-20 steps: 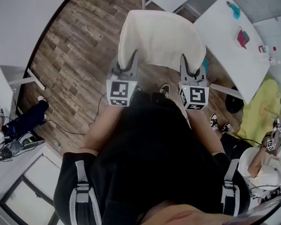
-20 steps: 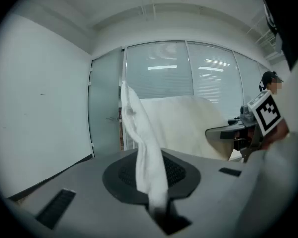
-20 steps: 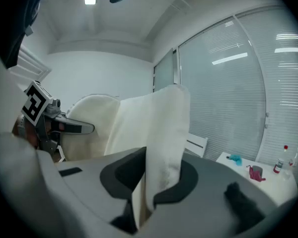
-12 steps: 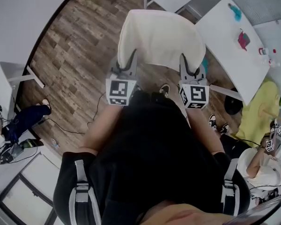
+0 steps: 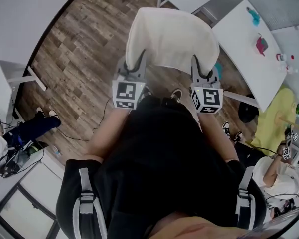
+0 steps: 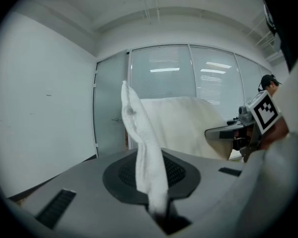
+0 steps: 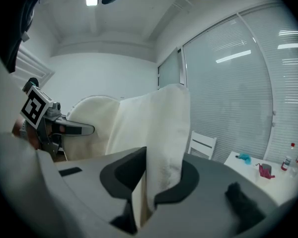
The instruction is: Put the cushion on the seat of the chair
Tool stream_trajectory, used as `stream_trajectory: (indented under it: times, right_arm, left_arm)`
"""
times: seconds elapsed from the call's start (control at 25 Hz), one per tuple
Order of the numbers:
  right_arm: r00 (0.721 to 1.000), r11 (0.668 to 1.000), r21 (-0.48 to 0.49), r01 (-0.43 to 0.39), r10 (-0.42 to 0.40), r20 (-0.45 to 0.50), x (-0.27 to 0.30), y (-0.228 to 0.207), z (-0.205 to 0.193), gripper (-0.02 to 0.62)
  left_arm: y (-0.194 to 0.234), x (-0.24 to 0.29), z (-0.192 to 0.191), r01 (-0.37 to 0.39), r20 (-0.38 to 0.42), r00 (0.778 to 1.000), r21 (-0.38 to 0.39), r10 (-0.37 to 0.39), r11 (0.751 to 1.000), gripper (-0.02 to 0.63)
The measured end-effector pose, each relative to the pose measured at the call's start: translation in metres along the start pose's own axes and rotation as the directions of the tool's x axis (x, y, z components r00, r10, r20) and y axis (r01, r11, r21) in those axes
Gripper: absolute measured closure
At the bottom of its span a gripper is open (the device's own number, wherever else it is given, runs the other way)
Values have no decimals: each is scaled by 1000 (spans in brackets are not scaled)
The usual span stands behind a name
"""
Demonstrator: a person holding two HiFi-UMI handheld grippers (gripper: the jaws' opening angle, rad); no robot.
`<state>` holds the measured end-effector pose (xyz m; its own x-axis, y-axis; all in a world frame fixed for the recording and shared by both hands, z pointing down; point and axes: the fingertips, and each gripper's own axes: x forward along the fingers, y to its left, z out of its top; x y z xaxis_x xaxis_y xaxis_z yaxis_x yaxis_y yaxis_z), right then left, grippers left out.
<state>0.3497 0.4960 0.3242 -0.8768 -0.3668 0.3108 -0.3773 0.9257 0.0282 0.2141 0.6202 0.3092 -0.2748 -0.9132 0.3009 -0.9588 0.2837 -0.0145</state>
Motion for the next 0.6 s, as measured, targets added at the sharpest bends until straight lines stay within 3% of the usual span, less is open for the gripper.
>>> stream_trajectory:
  times: [0.6]
  right_arm:
    - [1000, 1000, 3, 15, -15, 12, 24, 56, 8, 538]
  left_arm:
    - [58, -26, -11, 20, 13, 1000, 0, -20, 1000, 552]
